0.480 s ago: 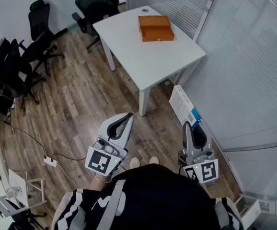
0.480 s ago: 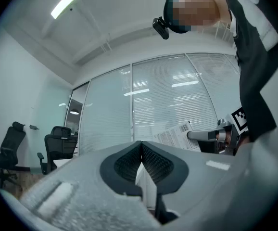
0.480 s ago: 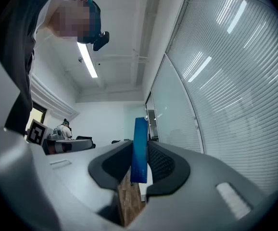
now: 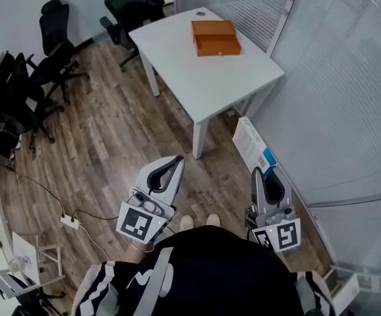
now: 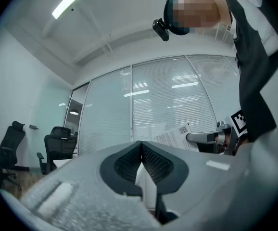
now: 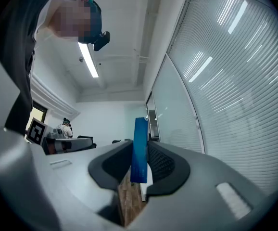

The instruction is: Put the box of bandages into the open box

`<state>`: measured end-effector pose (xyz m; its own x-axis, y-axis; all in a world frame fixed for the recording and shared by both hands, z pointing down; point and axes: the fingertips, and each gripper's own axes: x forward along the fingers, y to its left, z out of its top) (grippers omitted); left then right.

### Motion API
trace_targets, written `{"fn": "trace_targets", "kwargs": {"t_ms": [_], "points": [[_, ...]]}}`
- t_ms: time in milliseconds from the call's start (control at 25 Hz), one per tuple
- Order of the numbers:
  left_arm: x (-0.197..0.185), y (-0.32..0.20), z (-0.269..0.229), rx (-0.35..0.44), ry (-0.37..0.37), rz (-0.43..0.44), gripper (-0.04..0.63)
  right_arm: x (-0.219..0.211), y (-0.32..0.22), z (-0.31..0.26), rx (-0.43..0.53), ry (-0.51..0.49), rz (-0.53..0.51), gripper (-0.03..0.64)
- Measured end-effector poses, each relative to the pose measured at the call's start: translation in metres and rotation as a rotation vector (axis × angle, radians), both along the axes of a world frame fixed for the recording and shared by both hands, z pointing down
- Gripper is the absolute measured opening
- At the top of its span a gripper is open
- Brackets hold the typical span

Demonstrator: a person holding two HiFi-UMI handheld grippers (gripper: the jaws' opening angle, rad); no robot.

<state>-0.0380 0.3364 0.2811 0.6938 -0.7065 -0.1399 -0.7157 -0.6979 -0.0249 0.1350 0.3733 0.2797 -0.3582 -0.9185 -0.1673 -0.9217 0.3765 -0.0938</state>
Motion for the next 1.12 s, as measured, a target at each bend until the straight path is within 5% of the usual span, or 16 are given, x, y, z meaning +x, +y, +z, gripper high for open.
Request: {"fn": "trace_targets", "kwargs": {"t_ms": [1120], "points": [[-0.068, 0.003, 0.012, -0.007, -0.021, 0.055, 0.000, -0.072, 0.012, 0.000, 0.037, 0.022, 0.037, 0.084]]}}
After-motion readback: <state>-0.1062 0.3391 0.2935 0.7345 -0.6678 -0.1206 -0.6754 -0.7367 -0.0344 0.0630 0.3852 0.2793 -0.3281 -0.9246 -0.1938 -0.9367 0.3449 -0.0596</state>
